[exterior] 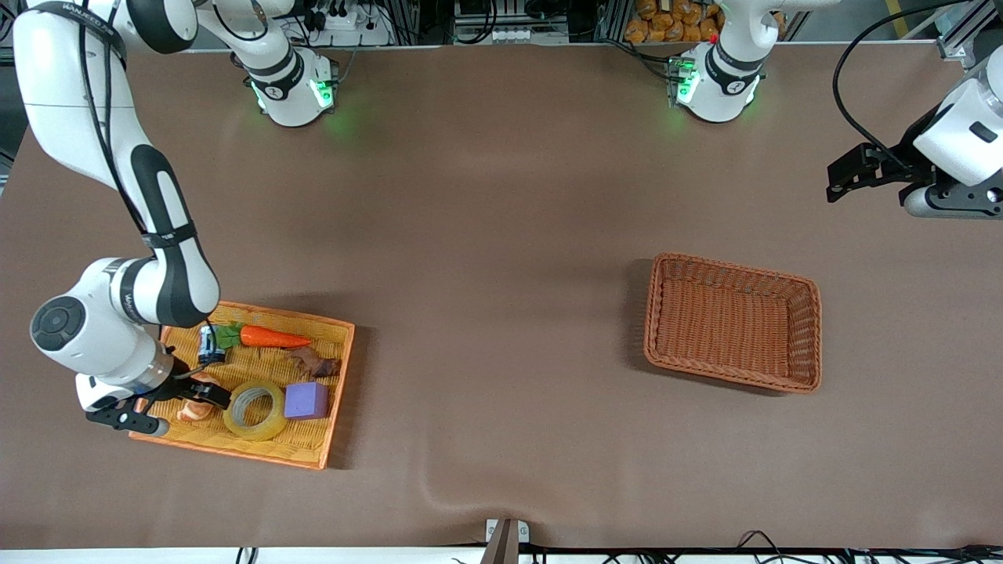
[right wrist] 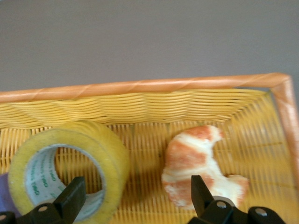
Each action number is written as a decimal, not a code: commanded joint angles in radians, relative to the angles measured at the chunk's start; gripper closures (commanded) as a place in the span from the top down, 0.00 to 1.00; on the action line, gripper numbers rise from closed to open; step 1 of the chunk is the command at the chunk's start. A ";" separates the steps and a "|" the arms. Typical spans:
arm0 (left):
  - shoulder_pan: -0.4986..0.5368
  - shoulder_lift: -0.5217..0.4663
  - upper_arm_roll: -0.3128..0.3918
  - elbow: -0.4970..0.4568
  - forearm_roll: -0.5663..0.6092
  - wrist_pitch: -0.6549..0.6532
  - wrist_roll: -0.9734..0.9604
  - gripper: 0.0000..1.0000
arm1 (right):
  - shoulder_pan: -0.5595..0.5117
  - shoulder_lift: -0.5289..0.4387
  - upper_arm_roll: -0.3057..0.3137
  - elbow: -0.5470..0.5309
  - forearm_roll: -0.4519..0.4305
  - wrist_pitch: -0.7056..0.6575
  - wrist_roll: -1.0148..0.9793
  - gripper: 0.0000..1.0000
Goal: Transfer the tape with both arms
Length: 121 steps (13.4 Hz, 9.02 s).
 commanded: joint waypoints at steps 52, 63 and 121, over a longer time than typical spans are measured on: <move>-0.553 0.758 -0.055 0.273 0.087 0.669 -0.982 1.00 | 0.085 -0.802 0.005 -0.333 -0.018 -0.669 -0.174 1.00; -0.590 0.906 -0.027 0.271 0.085 0.851 -0.908 0.76 | -0.048 -0.795 0.003 -0.161 0.021 -0.865 -0.163 1.00; 0.060 0.039 -0.067 0.036 -0.005 0.064 -0.172 1.00 | -0.041 -0.767 -0.004 -0.173 0.015 -0.869 -0.225 1.00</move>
